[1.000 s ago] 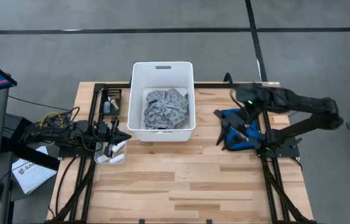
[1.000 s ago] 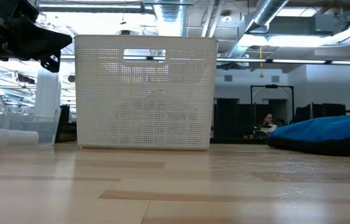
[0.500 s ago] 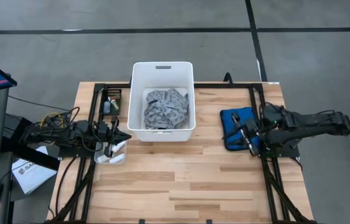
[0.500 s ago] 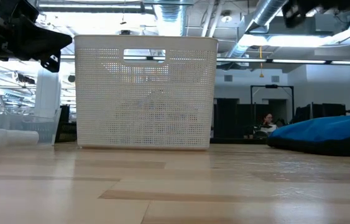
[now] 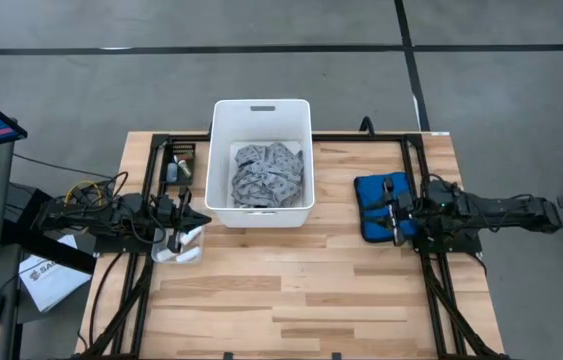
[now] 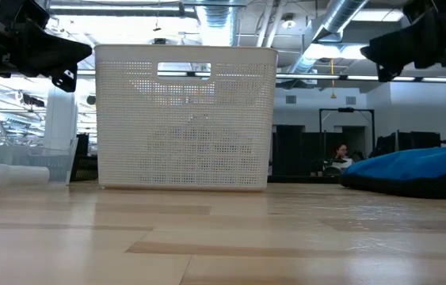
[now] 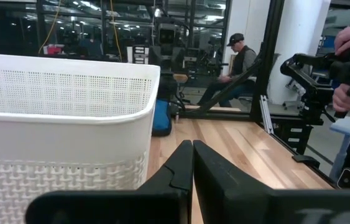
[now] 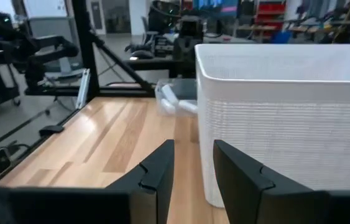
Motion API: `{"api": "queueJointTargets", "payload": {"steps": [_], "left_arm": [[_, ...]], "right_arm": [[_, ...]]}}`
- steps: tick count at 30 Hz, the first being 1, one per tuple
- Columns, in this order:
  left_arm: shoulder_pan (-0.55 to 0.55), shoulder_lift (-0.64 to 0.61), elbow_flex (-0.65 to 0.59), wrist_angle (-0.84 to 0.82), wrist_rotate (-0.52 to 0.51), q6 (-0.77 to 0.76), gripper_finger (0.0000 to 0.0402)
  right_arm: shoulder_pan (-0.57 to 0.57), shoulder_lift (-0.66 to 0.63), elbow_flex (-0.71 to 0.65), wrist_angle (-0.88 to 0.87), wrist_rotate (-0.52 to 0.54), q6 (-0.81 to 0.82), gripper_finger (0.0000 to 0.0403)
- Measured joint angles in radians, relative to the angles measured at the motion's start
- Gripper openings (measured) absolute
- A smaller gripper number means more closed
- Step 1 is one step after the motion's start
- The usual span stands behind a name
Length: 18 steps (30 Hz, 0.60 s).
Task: Pick & Place Medicine items
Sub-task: Return to Home Position
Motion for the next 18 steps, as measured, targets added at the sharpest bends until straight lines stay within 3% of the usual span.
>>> {"api": "queueJointTargets", "payload": {"steps": [18], "left_arm": [[0.0,0.0,0.0,0.0,0.0,0.0,0.0002]], "right_arm": [[-0.01,-0.189,-0.206,0.034,0.029,0.002,0.0109]]}}
